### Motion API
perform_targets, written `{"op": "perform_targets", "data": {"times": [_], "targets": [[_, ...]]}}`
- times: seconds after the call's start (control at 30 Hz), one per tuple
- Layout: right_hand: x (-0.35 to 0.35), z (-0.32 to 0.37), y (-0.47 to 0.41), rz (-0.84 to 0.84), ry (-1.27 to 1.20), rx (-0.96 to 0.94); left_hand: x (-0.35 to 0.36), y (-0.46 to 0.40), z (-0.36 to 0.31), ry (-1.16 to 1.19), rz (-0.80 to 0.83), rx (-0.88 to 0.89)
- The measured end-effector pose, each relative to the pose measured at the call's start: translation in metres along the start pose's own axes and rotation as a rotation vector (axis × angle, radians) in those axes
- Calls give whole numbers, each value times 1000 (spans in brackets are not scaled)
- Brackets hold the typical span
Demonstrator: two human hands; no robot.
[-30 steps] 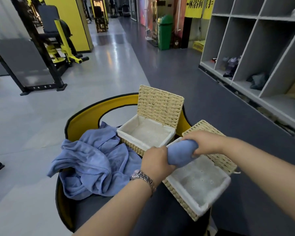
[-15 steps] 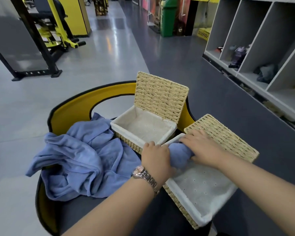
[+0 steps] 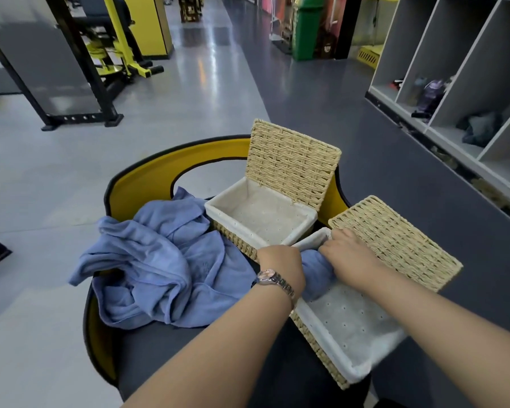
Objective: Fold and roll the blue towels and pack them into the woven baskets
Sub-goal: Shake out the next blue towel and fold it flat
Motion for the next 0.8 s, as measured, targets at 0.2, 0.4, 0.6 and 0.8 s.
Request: {"op": "perform_targets", "data": {"times": [0.2, 0.4, 0.6, 0.8], "targets": [[-29, 10, 18, -254, -145, 156, -8, 68, 53, 294, -331, 74], [-49, 105, 27, -252, -399, -37, 38, 163, 159, 277, -337, -89], [3, 190, 5, 142, -432, 61, 73, 212, 207, 349, -329, -178], [1, 192, 6, 61, -575, 136, 68, 203, 199, 366, -369, -84]]}}
Point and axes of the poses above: each hand's wrist, its own y-axis away from the middle knuckle, its own x-axis out of the palm, z = x × y, the point moved 4 cm from there along -y, towards the middle knuckle, and after that the axes turned 8 degrees about x, right-handed, at the moved point
